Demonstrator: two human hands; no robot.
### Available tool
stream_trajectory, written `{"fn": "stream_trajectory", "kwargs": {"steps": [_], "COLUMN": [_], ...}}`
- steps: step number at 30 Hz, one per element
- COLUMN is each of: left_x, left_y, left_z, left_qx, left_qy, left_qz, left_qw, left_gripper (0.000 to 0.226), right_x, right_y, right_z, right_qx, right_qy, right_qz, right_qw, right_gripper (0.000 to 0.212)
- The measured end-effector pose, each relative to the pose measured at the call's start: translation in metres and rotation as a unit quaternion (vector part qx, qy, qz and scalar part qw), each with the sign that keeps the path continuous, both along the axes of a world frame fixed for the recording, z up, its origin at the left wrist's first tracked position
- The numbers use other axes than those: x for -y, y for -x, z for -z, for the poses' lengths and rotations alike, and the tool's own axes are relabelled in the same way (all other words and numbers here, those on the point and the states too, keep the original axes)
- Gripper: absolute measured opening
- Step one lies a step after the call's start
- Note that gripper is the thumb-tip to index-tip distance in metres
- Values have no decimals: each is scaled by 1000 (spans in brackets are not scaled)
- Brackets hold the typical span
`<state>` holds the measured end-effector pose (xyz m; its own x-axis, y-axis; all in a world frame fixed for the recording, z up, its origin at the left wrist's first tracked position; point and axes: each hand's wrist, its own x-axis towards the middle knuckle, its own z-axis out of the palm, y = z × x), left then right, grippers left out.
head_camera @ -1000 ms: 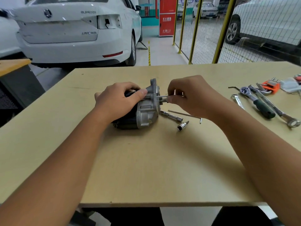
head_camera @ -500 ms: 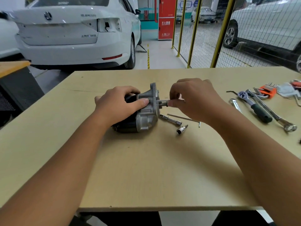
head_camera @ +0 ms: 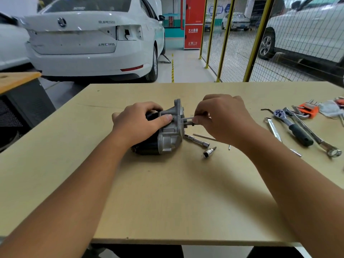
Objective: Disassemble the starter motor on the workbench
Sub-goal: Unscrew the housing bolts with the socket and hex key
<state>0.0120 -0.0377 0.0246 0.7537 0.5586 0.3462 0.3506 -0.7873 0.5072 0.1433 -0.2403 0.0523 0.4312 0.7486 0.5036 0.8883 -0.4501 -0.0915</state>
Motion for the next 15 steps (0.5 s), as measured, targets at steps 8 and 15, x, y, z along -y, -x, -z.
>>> {"fn": "stream_trajectory", "kwargs": {"steps": [8, 15], "left_x": [0, 2], "left_y": [1, 1], "left_z": [-1, -1], "left_qx": [1, -1], "left_qy": [4, 0], "left_qz": [1, -5], "left_qw": [1000, 1000], "left_gripper": [63, 63], "right_x": [2, 1], "right_y": [3, 0], "right_z": [-3, -3], "right_qx": [-63, -67], "right_qy": [6, 12], "right_qz": [-49, -60], "right_qw": [997, 996], "right_gripper": [16, 17]}}
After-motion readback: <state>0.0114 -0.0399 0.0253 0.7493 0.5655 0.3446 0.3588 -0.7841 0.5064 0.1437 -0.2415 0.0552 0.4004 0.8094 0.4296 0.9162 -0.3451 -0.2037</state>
